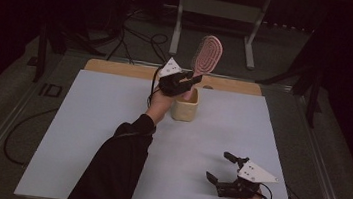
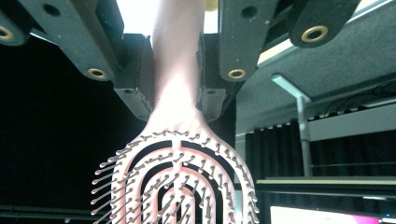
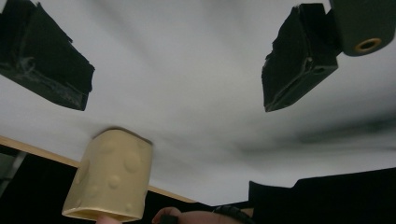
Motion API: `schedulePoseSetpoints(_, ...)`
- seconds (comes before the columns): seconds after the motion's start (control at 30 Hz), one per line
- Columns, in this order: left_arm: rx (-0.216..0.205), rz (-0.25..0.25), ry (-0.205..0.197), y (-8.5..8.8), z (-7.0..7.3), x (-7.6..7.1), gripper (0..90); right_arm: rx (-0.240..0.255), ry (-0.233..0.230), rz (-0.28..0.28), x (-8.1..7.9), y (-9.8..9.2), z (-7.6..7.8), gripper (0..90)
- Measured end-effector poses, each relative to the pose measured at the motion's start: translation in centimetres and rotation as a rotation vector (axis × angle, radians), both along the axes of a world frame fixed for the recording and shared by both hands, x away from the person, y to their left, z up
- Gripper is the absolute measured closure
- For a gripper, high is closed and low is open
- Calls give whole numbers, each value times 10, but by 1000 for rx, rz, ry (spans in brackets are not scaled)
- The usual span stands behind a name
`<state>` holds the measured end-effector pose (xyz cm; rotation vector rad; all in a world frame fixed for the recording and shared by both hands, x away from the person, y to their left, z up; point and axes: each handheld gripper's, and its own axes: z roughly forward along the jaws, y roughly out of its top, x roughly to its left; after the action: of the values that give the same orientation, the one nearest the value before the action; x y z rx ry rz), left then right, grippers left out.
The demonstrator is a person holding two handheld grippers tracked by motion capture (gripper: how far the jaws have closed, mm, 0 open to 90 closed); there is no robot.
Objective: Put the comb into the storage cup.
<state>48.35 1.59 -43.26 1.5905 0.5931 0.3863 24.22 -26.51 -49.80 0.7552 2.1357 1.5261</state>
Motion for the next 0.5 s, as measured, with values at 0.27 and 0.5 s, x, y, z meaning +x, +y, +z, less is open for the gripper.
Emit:
schedulePoseSetpoints(0.27, 12, 20, 15, 2, -7, -3, 696, -4, 1, 4, 1, 0, -1, 87)
schedulePoseSetpoints(0.5, 45, 42, 6, -1, -11, -10, 695, -6, 7, 4, 1, 0, -1, 87)
